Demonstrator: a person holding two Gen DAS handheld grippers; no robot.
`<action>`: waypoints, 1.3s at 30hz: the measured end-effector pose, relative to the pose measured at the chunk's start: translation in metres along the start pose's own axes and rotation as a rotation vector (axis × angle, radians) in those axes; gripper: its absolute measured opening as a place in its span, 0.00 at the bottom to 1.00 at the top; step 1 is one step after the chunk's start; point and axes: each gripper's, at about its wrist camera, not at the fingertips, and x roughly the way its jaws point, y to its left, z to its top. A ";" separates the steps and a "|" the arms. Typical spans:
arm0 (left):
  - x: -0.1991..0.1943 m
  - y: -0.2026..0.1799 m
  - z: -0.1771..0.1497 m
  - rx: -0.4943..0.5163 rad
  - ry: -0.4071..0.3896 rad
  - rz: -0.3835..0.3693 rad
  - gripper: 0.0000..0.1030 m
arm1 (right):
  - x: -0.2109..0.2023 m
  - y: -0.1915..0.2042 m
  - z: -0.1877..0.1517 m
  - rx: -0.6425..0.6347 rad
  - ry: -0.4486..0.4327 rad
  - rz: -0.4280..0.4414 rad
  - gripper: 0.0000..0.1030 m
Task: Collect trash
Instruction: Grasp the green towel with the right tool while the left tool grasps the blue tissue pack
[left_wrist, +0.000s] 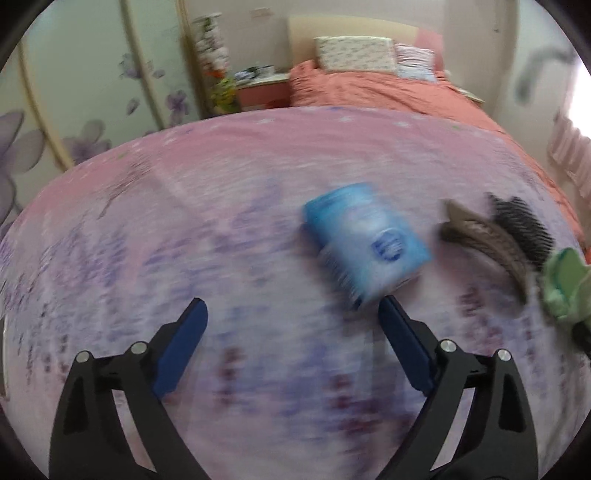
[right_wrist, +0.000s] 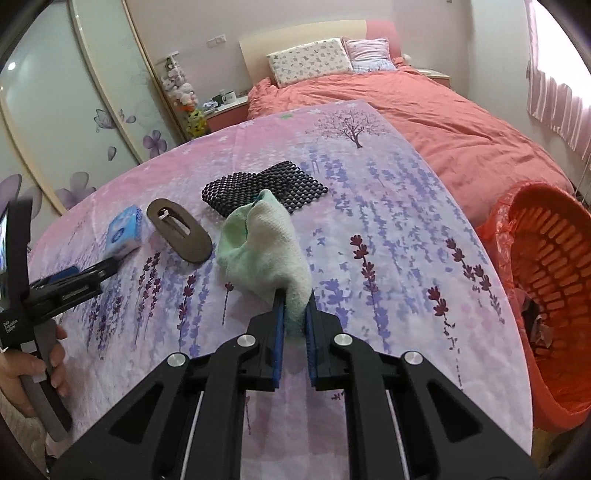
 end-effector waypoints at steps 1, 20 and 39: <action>-0.001 0.010 -0.001 -0.010 0.004 0.014 0.89 | 0.000 -0.001 0.000 0.003 0.001 0.003 0.10; 0.022 -0.044 0.047 -0.021 -0.004 0.007 0.71 | 0.000 -0.005 0.000 0.012 0.009 0.013 0.11; -0.034 -0.017 -0.042 0.103 -0.025 -0.139 0.65 | 0.000 -0.007 0.000 0.020 0.006 0.036 0.14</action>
